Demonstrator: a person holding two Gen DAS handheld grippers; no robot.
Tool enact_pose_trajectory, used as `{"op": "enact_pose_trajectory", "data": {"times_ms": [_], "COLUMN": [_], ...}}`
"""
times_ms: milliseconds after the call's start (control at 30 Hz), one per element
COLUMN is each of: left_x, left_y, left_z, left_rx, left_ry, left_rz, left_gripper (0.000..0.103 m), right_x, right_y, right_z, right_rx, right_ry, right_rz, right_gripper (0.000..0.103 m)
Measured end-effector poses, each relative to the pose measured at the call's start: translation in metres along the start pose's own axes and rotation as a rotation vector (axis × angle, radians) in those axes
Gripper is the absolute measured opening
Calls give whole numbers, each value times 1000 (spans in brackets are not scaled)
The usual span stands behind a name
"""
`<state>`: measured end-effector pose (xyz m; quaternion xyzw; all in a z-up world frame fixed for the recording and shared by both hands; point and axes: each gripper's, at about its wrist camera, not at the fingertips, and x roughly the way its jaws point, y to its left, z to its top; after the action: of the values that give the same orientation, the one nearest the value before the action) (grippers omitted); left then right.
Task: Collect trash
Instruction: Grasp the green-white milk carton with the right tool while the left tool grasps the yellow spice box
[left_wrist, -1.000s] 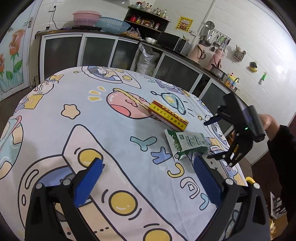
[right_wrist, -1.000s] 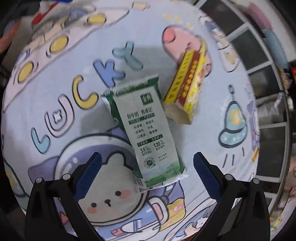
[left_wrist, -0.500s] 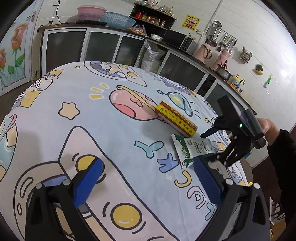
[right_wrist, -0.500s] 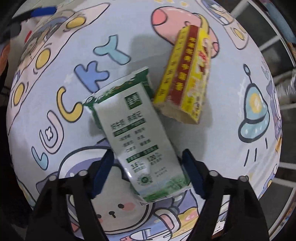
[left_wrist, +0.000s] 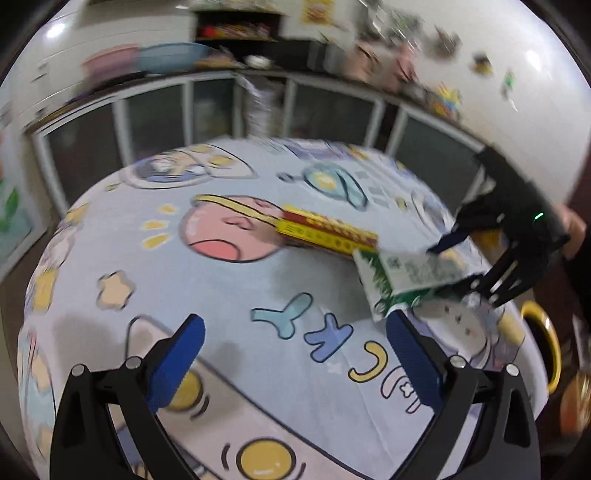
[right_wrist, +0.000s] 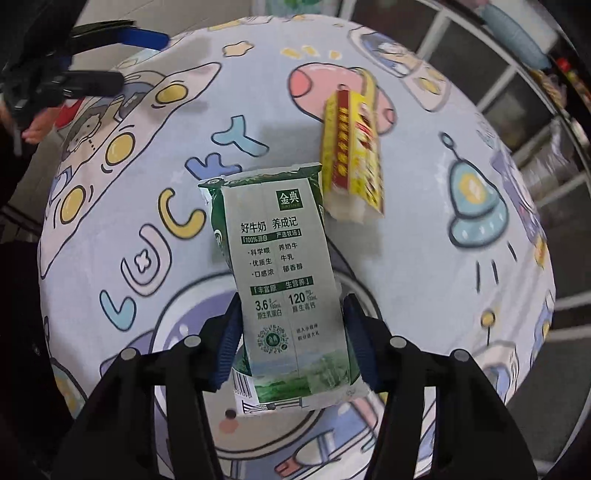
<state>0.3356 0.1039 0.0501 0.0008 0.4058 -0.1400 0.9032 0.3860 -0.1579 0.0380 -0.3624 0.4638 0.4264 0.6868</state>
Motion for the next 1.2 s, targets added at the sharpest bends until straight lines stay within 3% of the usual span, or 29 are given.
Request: {"op": "enact_pose_trajectory", "data": {"times_ms": [67,133,367,467,700,833,1033,1100,1167,1200], "left_x": [18,36,87,106,149,171,190,195,198,200], "left_y": [-4,-8,-26,-29,-14,-11,1,5,8,9], "left_z": [9,16,37,49,58,66,71,74,77,80], "left_rx": [16,0,-126,-242,-643,-749,-816,-825,-823,-811], "left_ry": [59,112,221,245,307,307,309,311,305,303], "left_rz": [-9,-69,-163,-171,-281,-301,-279,-268,-236,-224], "left_gripper": [95,95,95,95,95,95,93,83,53,44], "right_x": [-5,-9,-67,-89,-113,-112,-111,-114,-118,-119], "right_y": [6,7,9,11,22,22,22,21,20,21], "right_z": [-17,-29,-99,-123,-159,-167,-177,-179,-180,-180], "right_rx": [20,52,242,309,381,392,414,425,432,433], "right_ry": [-11,-19,-173,-243,-331,-342,-357,-368,-383,-388], "right_rz": [-9,-22,-12,-14,-26,-23,-31,-36,-38,-39], "right_gripper": [51,51,51,51,51,51,51,51,51,51]}}
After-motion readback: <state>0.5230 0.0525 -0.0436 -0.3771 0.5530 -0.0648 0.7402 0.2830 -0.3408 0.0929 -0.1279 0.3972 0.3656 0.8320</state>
